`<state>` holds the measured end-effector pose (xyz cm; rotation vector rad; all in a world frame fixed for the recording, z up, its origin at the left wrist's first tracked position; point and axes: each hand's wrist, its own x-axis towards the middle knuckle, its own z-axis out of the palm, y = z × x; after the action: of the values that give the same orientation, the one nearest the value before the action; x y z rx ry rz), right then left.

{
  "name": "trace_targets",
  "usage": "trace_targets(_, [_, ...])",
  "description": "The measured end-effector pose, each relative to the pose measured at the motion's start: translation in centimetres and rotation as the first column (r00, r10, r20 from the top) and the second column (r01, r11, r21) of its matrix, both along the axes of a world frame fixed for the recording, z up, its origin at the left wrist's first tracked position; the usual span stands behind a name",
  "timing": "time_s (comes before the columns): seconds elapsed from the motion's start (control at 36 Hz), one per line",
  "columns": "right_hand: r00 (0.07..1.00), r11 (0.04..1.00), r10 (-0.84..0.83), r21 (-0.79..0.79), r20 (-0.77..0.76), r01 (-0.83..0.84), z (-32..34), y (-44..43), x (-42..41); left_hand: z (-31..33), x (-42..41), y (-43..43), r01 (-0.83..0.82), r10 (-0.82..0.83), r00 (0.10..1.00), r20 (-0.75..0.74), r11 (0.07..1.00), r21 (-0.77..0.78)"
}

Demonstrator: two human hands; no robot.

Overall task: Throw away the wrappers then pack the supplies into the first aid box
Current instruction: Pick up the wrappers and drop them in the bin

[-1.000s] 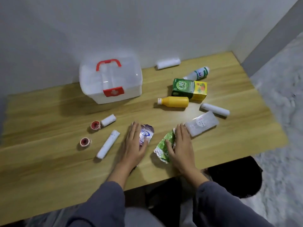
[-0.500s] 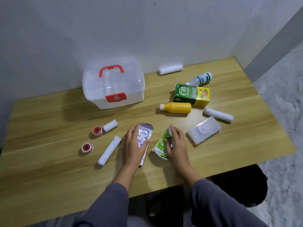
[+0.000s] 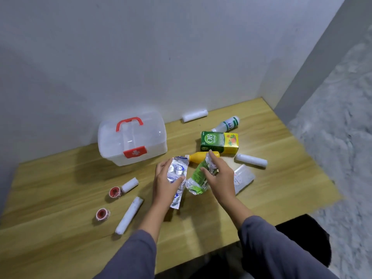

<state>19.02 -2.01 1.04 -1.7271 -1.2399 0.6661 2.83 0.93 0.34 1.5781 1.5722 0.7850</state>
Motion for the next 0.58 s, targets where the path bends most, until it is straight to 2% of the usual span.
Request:
trace_targets(0.17, [0.980, 0.975, -0.201, 0.092, -0.013, 0.201, 3.8, -0.4, 6.9, 3.6, 7.4, 2.7, 0.160, -0.164, 0.986, 0.037, 0.983, 0.094])
trace_targets(0.31, [0.910, 0.902, -0.415, 0.128, -0.014, 0.413, 4.8, -3.7, 14.7, 4.8, 16.4, 3.3, 0.365, -0.380, 0.923, 0.065, 0.915, 0.171])
trace_targets(0.44, [0.777, 0.772, -0.627, 0.165, 0.046, 0.613, 3.0, -8.7, 22.9, 4.0, 27.1, 1.5, 0.514, -0.556, 0.825, 0.106, 0.814, 0.269])
trace_targets(0.58, [0.602, 0.595, -0.798, 0.215, 0.037, 0.775, -0.4, -14.4, 29.7, 2.3, 37.3, -1.9, 0.639, -0.718, 0.687, 0.111, 0.670, 0.379])
